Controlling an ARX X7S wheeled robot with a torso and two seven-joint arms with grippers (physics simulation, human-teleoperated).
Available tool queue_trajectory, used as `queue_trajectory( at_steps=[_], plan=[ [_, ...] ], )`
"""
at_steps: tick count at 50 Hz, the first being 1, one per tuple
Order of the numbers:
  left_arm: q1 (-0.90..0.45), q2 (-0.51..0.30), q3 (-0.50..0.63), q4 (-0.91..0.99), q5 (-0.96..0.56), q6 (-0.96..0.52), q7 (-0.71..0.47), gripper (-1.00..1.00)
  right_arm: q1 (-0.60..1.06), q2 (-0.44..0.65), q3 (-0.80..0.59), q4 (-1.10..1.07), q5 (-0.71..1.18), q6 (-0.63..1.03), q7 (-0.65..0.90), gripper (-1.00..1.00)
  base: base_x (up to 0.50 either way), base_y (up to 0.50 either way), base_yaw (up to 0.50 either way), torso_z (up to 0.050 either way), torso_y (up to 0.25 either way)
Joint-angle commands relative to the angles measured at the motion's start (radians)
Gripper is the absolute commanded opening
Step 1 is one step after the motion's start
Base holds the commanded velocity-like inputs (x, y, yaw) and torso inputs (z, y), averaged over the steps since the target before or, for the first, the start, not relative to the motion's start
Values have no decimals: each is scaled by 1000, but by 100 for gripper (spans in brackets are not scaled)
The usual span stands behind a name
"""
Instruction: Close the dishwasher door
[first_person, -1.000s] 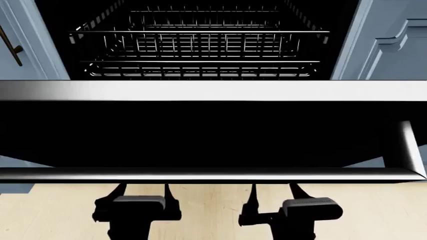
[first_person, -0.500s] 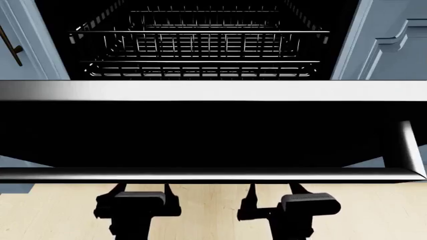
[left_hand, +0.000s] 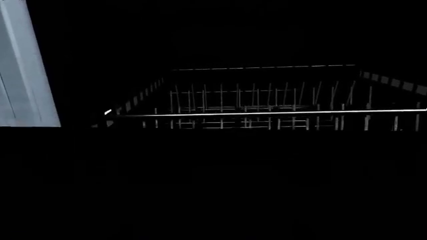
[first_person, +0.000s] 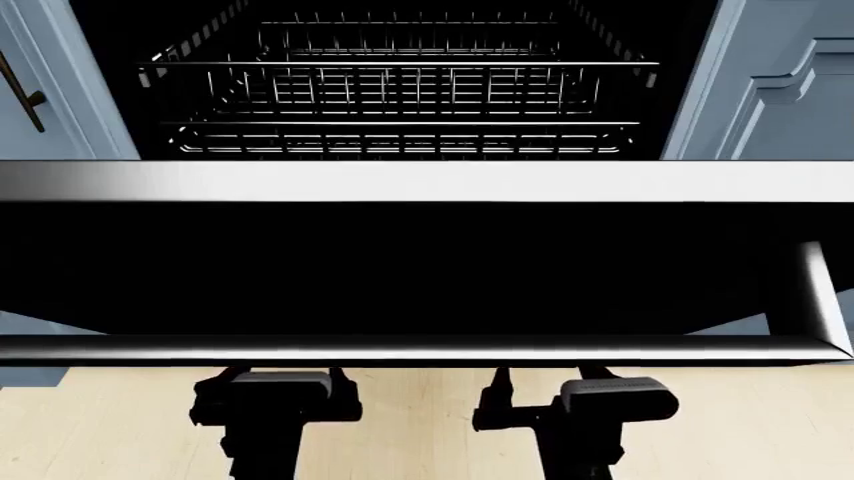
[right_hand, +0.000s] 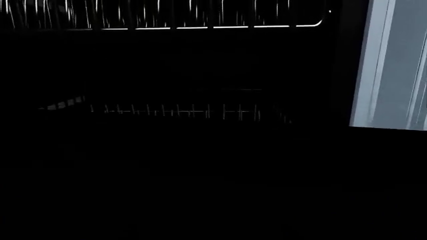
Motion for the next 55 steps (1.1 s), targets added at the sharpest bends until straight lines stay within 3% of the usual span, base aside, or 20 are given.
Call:
queue_trajectory(
  at_steps=[1,55],
  plan=[
    [-17,2,0,-7,-4,0,2,100,20,-7,-3,10,4,-5,-2,100,0,0,0,0,0],
    [-57,1,6,-32,9,35,-7,100,90,-11,-17,41,-23,-19,11,100,0,0,0,0,1]
  ],
)
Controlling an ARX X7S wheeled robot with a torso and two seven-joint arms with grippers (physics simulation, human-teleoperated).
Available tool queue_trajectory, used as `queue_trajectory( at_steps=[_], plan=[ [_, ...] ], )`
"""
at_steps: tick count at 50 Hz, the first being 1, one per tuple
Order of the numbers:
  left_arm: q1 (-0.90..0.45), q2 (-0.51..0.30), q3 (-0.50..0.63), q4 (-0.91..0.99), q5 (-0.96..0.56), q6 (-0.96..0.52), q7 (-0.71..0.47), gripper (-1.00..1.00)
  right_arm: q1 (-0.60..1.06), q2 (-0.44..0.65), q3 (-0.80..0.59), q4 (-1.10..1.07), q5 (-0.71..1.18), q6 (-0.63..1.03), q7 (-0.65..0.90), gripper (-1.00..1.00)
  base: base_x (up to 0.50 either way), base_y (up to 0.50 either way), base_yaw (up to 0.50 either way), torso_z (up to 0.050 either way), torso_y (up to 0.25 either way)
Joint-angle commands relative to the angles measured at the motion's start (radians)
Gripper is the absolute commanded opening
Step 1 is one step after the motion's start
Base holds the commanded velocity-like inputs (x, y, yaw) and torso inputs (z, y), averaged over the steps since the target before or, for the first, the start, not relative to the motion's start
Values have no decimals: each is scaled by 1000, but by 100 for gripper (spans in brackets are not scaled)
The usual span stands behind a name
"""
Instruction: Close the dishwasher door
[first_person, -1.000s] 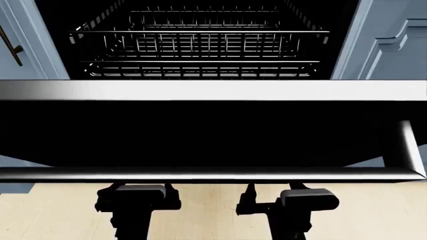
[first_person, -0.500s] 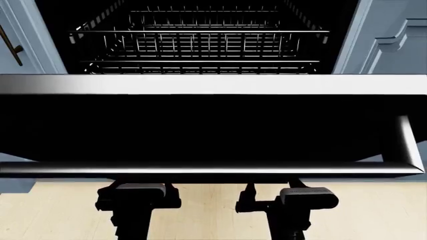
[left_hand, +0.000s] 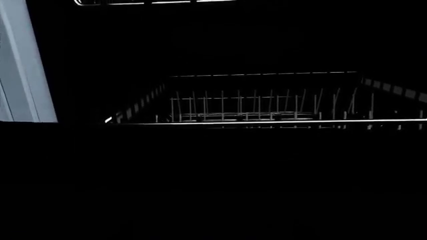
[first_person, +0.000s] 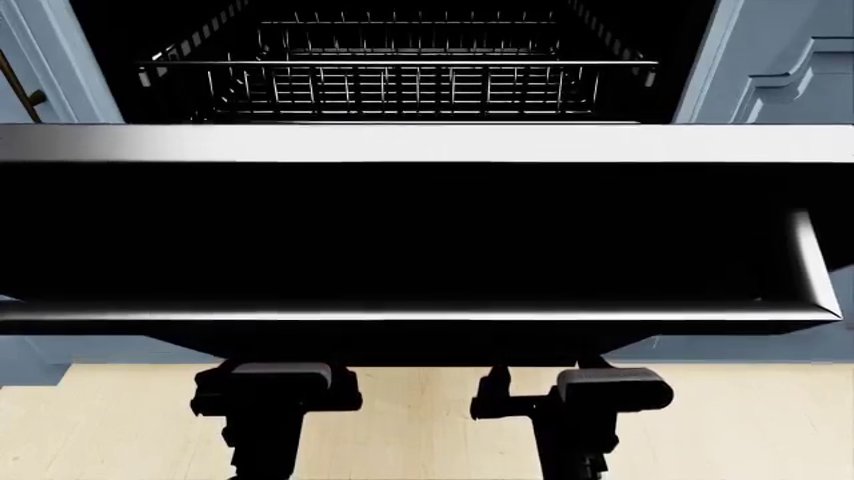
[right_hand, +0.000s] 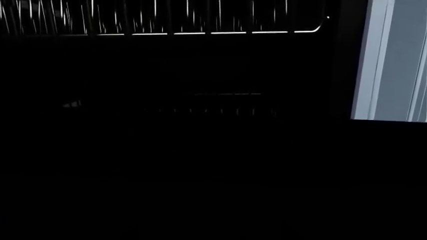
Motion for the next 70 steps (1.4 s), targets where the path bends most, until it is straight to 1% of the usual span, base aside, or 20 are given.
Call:
queue_trajectory(
  at_steps=[1,43,70],
  plan=[
    [-18,0,-6,9,17,10,-4,100,49,2,-6,-2,-23,-5,0,100,0,0,0,0,0],
    [-65,-11,2,35,15,-33,-18,100,99,11,-16,-26,-25,41,17,100,0,0,0,0,2],
    [-117,1,4,-15,9,-39,-11,100,143,14,-17,-17,-19,67,18,100,0,0,0,0,3]
  ],
)
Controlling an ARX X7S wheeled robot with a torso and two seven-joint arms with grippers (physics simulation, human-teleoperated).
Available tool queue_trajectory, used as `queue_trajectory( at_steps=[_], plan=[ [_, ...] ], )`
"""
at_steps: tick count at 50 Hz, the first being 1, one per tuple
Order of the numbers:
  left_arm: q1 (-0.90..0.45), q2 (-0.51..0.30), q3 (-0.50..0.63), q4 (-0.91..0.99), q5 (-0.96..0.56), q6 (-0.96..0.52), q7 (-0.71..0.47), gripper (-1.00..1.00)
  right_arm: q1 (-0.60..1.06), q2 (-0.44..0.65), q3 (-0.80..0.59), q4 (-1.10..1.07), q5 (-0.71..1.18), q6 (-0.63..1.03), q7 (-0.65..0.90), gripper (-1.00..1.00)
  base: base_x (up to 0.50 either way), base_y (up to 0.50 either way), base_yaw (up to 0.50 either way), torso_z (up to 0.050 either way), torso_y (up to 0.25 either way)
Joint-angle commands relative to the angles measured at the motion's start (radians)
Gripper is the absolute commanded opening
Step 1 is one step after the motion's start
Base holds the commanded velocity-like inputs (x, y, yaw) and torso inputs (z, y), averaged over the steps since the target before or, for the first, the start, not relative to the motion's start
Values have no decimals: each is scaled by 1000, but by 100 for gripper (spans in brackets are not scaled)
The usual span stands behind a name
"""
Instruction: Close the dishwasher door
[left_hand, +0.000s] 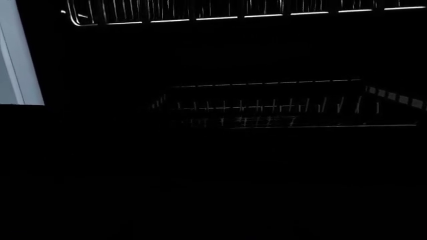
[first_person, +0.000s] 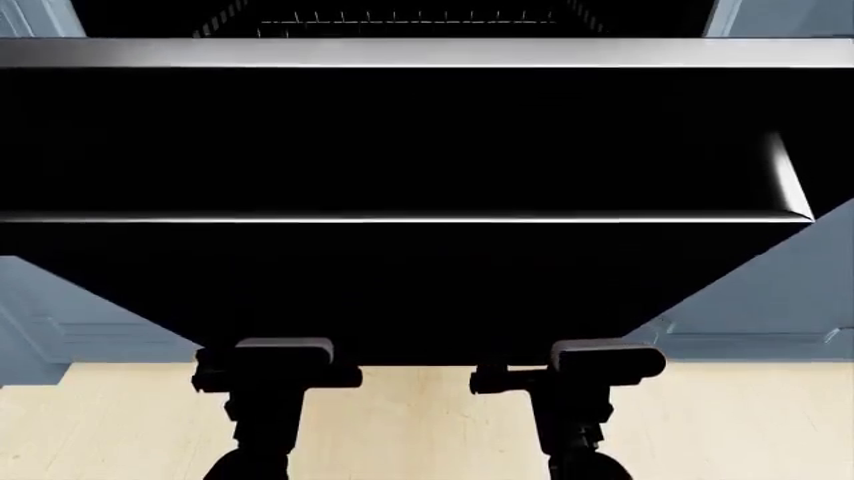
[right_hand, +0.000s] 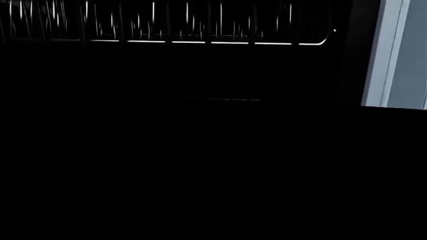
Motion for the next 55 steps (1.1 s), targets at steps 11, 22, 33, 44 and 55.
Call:
queue_trajectory(
  at_steps=[11,22,33,44,55],
  plan=[
    [-56,4,-11,0,14,-12,-1,100,64,10,3,-43,-36,15,4,100,0,0,0,0,3],
    [-76,7,-10,-12,14,-19,-3,100,85,9,1,-36,-37,27,5,100,0,0,0,0,4],
    [-86,9,-7,-19,15,-24,-7,100,99,12,-3,-45,-33,47,6,100,0,0,0,0,3],
    [-103,11,-8,-25,4,-39,-6,100,121,7,-1,-16,-26,51,2,100,0,0,0,0,4],
    [-124,15,-5,-49,5,-39,-1,100,138,7,-4,-14,-26,66,5,100,0,0,0,0,4]
  ],
)
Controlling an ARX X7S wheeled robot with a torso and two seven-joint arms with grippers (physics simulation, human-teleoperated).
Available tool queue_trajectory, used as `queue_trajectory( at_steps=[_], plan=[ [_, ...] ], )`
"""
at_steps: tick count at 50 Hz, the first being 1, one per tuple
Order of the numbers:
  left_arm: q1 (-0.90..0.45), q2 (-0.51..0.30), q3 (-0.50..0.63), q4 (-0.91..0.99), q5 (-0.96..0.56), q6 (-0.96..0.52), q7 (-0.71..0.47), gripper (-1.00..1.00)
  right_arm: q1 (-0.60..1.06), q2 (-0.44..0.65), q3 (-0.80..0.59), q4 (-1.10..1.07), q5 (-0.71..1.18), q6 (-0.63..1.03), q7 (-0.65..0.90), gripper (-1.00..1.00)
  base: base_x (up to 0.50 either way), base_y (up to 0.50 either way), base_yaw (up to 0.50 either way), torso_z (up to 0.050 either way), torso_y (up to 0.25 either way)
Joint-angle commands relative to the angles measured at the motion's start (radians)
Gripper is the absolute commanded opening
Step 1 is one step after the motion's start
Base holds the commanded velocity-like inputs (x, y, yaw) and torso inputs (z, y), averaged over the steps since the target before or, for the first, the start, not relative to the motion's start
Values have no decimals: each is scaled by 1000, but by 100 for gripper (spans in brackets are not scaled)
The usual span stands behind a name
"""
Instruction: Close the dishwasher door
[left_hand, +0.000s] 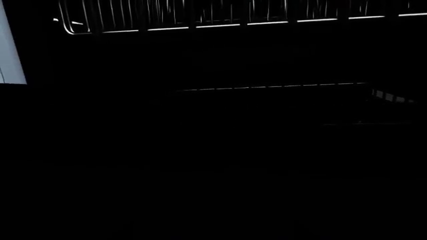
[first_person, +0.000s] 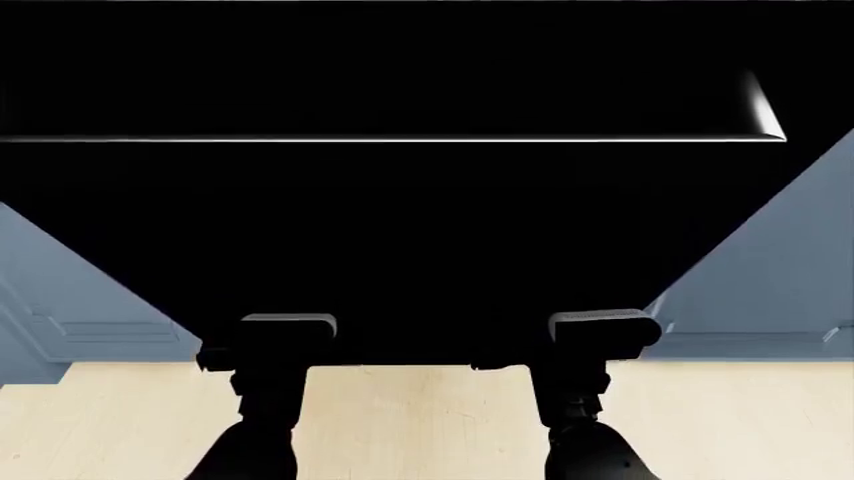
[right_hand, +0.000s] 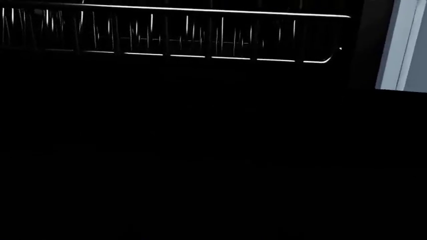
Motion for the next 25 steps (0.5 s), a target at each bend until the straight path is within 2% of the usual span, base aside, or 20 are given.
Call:
queue_trajectory(
  at_steps=[1,25],
  plan=[
    [-38,-1,-14,7,21,-3,-2,100,50,6,6,-36,-37,6,7,100,0,0,0,0,0],
    [-66,2,-8,-4,23,-15,-8,100,79,11,2,-52,-30,48,14,100,0,0,0,0,3]
  ],
)
